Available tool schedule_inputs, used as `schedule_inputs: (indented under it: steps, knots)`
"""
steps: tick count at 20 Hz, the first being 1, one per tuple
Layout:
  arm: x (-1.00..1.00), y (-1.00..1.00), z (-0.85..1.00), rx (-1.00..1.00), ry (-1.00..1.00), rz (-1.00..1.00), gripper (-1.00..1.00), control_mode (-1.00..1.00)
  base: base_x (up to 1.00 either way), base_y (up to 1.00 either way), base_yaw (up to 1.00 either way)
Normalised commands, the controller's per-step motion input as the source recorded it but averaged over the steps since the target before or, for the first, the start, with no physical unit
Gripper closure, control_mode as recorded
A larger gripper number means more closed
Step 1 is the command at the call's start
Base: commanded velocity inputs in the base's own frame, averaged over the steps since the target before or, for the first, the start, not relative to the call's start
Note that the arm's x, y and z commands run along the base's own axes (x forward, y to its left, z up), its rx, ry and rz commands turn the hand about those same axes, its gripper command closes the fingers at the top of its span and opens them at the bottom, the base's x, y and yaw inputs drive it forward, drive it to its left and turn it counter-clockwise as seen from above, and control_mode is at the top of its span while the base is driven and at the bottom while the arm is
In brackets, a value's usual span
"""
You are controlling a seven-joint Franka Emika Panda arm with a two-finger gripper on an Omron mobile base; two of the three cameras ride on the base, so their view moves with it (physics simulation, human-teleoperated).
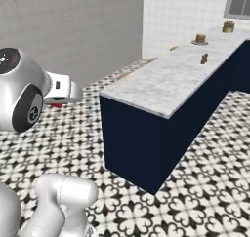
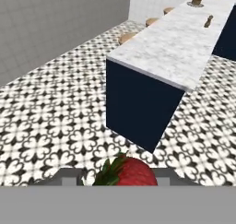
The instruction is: Take the strawberry from the fridge and place it on top of the pancake, located on the dining counter.
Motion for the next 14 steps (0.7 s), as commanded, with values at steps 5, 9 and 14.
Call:
schedule_inputs:
  steps: [5, 9, 14]
  knots:
    - [0.0, 0.0, 0.0, 0.0, 0.0, 0.0, 1.0, 1.0, 0.46, 1.0, -0.31]
    - [0.0, 0.0, 0.0, 0.0, 0.0, 0.0, 1.0, 1.0, 0.54, 1.0, -0.31]
    - [0.0, 0.0, 0.0, 0.0, 0.0, 0.0, 1.0, 1.0, 0.67, 1.0, -0.31]
